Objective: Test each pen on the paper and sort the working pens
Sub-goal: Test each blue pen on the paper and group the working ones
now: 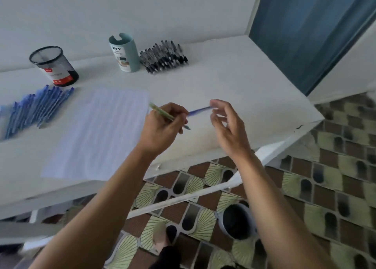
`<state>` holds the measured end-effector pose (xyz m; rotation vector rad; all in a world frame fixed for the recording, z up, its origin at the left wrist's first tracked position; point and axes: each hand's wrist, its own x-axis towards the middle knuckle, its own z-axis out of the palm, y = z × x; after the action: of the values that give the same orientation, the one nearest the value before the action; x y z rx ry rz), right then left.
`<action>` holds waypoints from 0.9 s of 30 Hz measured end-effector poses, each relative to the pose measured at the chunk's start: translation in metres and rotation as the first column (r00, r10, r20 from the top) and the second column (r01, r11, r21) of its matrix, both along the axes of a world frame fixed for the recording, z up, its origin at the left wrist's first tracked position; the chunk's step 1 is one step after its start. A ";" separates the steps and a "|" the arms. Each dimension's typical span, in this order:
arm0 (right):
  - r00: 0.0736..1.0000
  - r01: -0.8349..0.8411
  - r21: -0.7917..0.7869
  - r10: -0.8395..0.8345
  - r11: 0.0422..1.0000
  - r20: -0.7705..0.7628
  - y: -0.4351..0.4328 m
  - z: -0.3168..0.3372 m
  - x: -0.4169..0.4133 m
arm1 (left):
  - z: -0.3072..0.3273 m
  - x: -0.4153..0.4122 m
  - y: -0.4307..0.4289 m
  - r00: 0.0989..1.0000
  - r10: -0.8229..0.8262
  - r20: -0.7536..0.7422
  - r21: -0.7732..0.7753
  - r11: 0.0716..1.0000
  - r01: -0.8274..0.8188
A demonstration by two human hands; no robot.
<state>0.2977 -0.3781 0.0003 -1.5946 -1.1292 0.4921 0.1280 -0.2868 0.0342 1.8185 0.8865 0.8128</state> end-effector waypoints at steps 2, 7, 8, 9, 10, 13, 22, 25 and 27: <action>0.997 0.083 0.049 -0.083 0.995 0.003 -0.045 -0.007 0.024 | -0.004 0.029 -0.042 0.997 -0.069 -0.033 -0.024 0.997 0.068; 0.969 0.247 0.078 -0.248 0.966 0.000 -0.155 -0.051 0.079 | -0.047 0.095 -0.149 0.944 -0.246 -0.219 -0.063 0.969 0.238; 0.964 0.267 0.065 -0.268 0.961 -0.003 -0.175 -0.064 0.087 | -0.062 0.105 -0.167 0.926 -0.270 -0.266 -0.069 0.963 0.261; 0.960 0.281 0.045 -0.281 0.959 -0.003 -0.194 -0.079 0.095 | -0.079 0.115 -0.184 0.904 -0.289 -0.314 -0.087 0.957 0.276; 0.957 0.290 0.020 -0.290 0.957 -0.001 -0.211 -0.094 0.102 | -0.094 0.124 -0.199 0.880 -0.309 -0.360 -0.119 0.951 0.285; 0.951 0.310 -0.050 -0.310 0.949 0.018 -0.256 -0.144 0.117 | -0.146 0.150 -0.240 0.773 -0.365 -0.519 -0.239 0.930 0.279; 0.923 0.384 -0.183 -0.376 0.905 0.078 -0.308 -0.283 0.128 | -0.314 0.192 -0.299 0.425 -0.515 -0.744 -0.377 0.850 0.368; 0.922 0.383 -0.250 -0.383 0.889 0.051 -0.315 -0.348 0.128 | -0.387 0.194 -0.305 0.331 -0.540 -0.774 -0.429 0.832 0.352; 0.917 0.392 -0.269 -0.397 0.880 0.038 -0.315 -0.396 0.133 | -0.440 0.200 -0.303 0.290 -0.489 -0.822 -0.389 0.856 0.341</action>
<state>0.4309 -0.6927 -0.3955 -1.9985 -0.7102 0.3979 0.3280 -0.5903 -0.4054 2.1904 0.9689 -0.7299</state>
